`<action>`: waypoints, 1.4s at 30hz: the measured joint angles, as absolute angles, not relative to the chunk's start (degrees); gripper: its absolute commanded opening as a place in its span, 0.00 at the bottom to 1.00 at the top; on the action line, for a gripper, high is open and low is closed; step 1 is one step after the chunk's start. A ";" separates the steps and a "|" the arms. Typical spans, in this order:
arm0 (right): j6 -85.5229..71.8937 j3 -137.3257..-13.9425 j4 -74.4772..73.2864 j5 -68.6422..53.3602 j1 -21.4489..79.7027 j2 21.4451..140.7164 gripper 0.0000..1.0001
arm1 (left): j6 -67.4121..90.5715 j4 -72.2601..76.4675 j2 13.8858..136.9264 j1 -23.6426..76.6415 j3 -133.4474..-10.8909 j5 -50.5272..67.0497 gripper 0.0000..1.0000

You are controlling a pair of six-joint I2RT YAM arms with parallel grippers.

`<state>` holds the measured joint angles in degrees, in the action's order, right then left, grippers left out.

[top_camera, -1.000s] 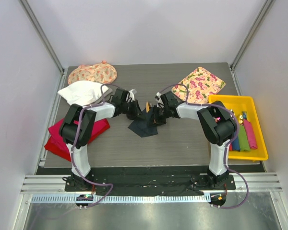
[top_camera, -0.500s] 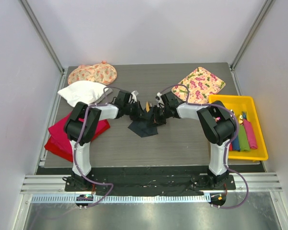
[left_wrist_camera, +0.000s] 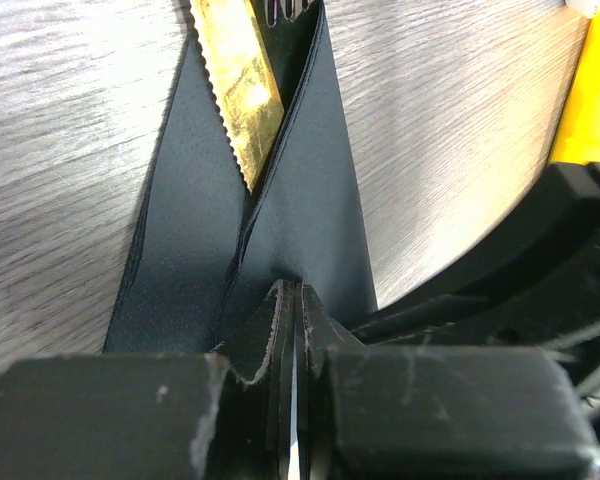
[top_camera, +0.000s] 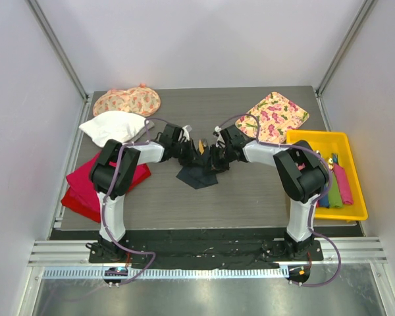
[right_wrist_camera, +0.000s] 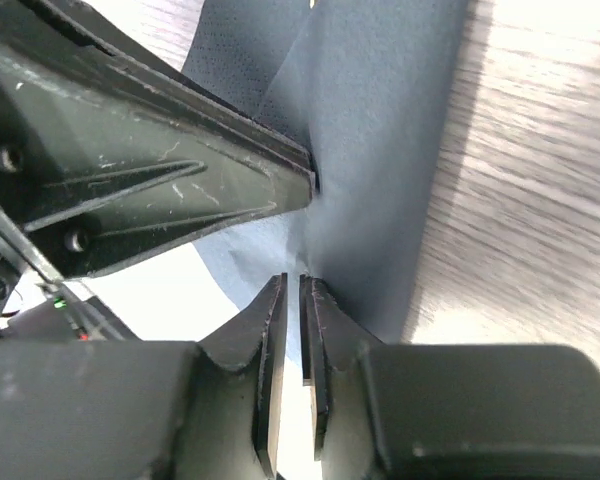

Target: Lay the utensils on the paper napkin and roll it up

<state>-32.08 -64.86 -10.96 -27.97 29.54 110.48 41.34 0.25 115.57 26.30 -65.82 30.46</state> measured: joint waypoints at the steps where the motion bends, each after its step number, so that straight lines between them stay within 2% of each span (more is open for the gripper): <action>1: -31.51 -65.04 -11.84 -27.29 29.65 110.06 0.18 | 41.32 0.21 115.57 26.30 -65.84 30.44 0.04; 16: -28.16 -65.80 -15.18 -23.03 32.95 109.93 0.13 | 40.07 -0.32 115.55 26.39 -66.19 30.41 0.04; 19: -28.40 -65.63 -14.83 -23.75 32.84 110.28 0.13 | 40.03 -0.34 115.55 26.37 -66.19 30.46 0.08; 22: -28.88 -65.54 -14.37 -24.56 32.64 110.56 0.13 | 40.12 0.21 115.37 26.09 -65.76 31.11 0.17; 24: -29.67 -65.54 -13.56 -25.91 32.56 111.07 0.13 | 40.05 0.93 114.52 25.78 -64.73 31.62 0.18; 33: -34.89 -64.23 -8.36 -30.83 32.51 112.66 0.13 | 40.36 1.28 108.22 25.69 -61.67 32.18 0.15; 42: -37.67 -61.52 -3.70 -32.53 32.32 112.29 0.16 | 41.50 1.39 111.33 25.76 -62.28 29.50 0.09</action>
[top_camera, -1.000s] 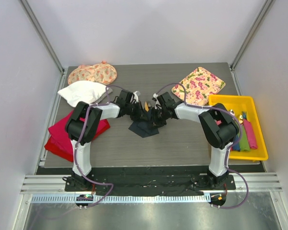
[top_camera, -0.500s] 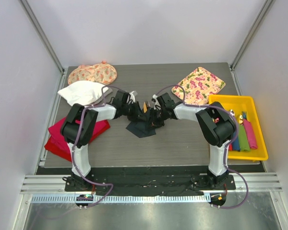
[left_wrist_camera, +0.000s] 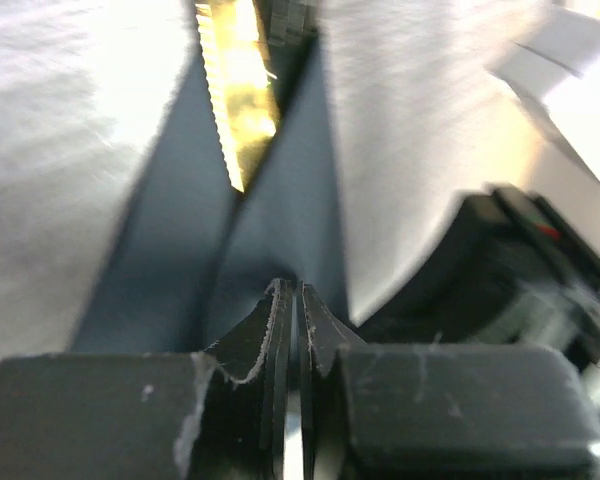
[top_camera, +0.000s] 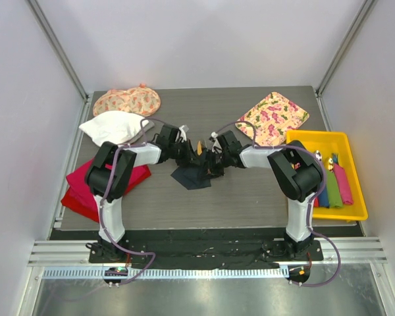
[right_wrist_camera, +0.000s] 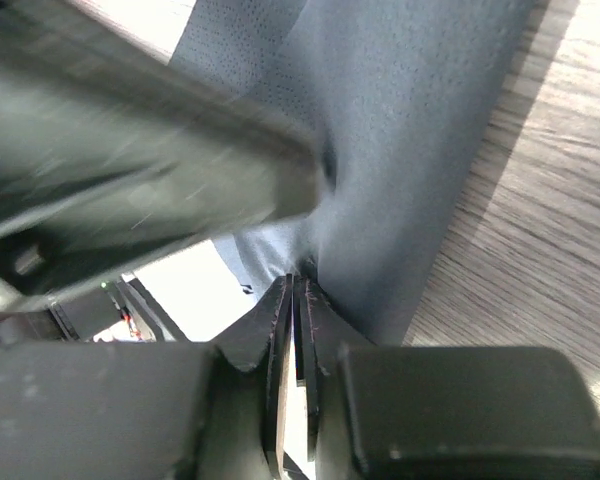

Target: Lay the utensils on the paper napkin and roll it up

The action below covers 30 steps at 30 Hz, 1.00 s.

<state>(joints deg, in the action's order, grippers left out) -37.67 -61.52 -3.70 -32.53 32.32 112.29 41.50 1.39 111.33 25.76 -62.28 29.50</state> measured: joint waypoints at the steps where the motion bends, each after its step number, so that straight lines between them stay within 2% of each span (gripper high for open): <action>1: -37.98 -61.08 -3.03 -32.62 32.29 112.16 0.16 | 41.36 1.23 112.36 25.76 -62.78 29.36 0.09; 12: -40.77 -59.20 1.19 -34.24 32.18 111.79 0.29 | 38.92 0.62 115.00 25.76 -64.60 32.86 0.08; 18: -39.81 -59.46 -2.07 -35.22 30.30 110.17 0.28 | 37.08 0.62 115.28 25.76 -64.75 34.20 0.09; 24: -39.07 -59.88 -4.82 -34.68 26.85 106.41 0.24 | 37.04 0.38 115.39 25.76 -64.95 34.13 0.06; 30: -40.56 -59.86 -4.43 -34.81 27.73 106.15 0.21 | 38.96 0.47 115.37 25.23 -64.73 33.54 0.04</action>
<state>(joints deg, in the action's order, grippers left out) -40.56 -59.86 -4.43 -34.81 27.73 106.15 38.96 0.47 115.37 25.23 -64.73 33.54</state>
